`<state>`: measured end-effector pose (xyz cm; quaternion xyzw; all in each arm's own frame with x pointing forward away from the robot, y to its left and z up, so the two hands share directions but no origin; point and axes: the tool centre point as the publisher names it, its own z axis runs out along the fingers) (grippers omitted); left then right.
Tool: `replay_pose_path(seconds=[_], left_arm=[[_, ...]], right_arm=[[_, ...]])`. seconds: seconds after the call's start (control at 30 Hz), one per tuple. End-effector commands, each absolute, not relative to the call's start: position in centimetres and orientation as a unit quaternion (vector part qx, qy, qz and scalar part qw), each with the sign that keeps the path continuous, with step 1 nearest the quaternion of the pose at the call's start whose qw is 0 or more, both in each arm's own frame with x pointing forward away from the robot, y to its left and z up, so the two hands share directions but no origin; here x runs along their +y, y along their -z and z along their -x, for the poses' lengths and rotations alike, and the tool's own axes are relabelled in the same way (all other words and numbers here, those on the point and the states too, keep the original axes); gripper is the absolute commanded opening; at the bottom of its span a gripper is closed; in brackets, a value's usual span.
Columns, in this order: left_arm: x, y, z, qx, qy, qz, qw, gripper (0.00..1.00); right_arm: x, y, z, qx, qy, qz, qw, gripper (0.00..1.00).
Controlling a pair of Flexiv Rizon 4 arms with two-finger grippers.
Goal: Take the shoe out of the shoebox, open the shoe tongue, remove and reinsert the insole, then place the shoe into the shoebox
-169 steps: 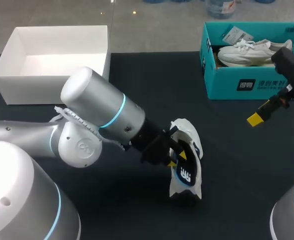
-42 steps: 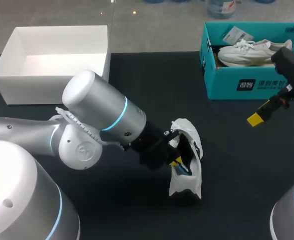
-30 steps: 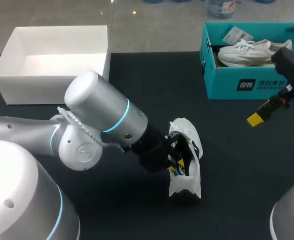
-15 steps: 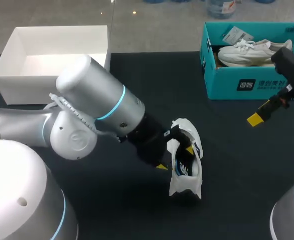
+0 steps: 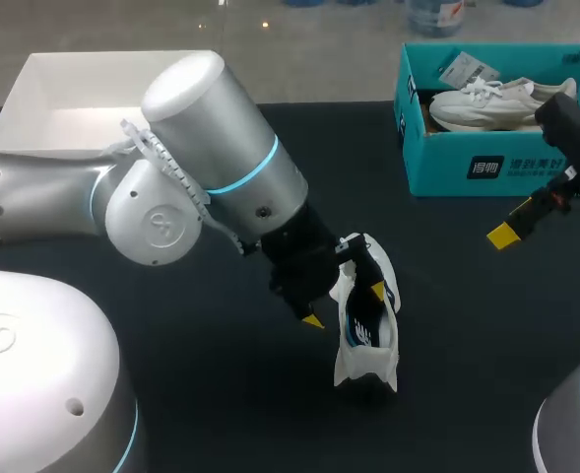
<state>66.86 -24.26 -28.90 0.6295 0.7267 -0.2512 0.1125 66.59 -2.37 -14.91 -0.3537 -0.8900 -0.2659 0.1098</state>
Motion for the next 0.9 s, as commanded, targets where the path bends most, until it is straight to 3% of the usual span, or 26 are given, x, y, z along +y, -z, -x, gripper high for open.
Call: replay_pose_path(seconds=[0.03,0.2,0.23,0.27,0.3,0.9], left_arm=[[-24.3,29.1,-66.8,0.727,0.251,-0.629,0.114,1.00],[-24.3,29.1,-66.8,0.727,0.251,-0.629,0.114,1.00],[-24.3,29.1,-66.8,0.728,0.235,-0.634,0.119,0.96],[-24.3,29.1,-66.9,0.727,0.229,-0.636,0.116,0.11],[-24.5,29.2,-67.0,0.723,0.205,-0.650,0.117,0.00],[-23.4,32.8,-66.2,0.717,0.152,-0.677,0.064,0.00]], right_arm=[[-2.2,15.0,-66.8,-0.890,0.264,0.354,0.111,1.00],[-2.2,15.0,-66.8,-0.890,0.264,0.354,0.111,1.00],[-2.2,15.0,-66.8,-0.890,0.264,0.354,0.111,1.00],[-2.2,15.0,-66.8,-0.890,0.264,0.354,0.111,1.00],[-2.2,15.0,-66.8,-0.890,0.264,0.354,0.111,1.00],[-2.2,15.0,-66.8,-0.890,0.264,0.354,0.111,1.00]])
